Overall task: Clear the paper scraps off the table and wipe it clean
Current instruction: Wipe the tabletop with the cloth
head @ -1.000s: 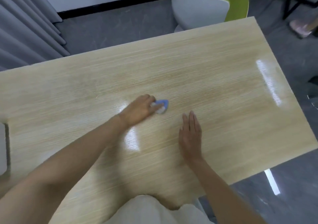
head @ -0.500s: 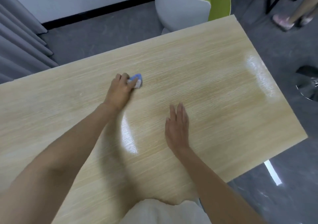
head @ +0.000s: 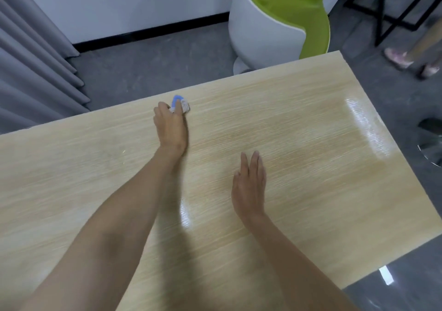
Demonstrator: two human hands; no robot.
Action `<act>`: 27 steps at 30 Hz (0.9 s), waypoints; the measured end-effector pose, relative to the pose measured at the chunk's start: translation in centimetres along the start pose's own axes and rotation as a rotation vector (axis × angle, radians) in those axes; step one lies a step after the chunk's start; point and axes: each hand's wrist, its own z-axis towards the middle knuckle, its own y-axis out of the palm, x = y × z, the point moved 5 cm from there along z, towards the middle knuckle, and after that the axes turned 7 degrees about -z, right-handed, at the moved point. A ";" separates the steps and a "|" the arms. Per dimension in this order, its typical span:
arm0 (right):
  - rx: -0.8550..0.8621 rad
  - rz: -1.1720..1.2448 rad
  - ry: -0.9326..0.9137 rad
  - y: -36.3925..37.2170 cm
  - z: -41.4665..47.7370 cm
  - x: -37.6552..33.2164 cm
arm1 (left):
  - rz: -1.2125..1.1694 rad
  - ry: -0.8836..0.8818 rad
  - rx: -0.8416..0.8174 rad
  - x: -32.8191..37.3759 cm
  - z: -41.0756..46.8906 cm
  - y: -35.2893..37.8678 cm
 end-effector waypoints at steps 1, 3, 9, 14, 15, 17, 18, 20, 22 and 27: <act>-0.008 -0.009 -0.015 0.0 0.1 -0.3 | -0.078 -0.132 0.012 0.7 -0.7 0.3; -0.021 -0.007 -0.034 0.0 0.1 -0.8 | -0.003 0.147 -0.142 4.1 -3.3 2.8; -0.033 -0.012 -0.046 -0.1 0.3 -1.0 | 0.066 0.431 -0.358 3.5 -1.2 3.0; -0.012 0.041 0.046 -0.2 1.1 -0.9 | 0.057 -0.113 -0.039 -0.1 3.9 1.4; -0.016 0.040 0.047 -0.1 1.3 -1.1 | 0.059 -0.129 -0.061 1.5 3.3 2.1; -0.027 0.024 0.045 0.1 1.4 -1.8 | 0.024 0.001 -0.167 5.1 1.7 4.3; -0.030 0.012 0.045 0.2 1.3 -2.2 | 0.039 0.149 -0.233 6.1 0.9 5.9; -0.023 -0.011 0.033 0.5 0.9 -3.1 | 0.111 0.395 -0.409 6.1 0.8 7.1; -0.025 -0.018 0.013 0.8 0.5 -3.8 | -0.031 0.267 -0.324 3.7 3.1 5.4; -0.028 -0.056 0.009 1.5 -0.2 -5.4 | -0.093 -0.177 0.042 -1.3 5.0 0.4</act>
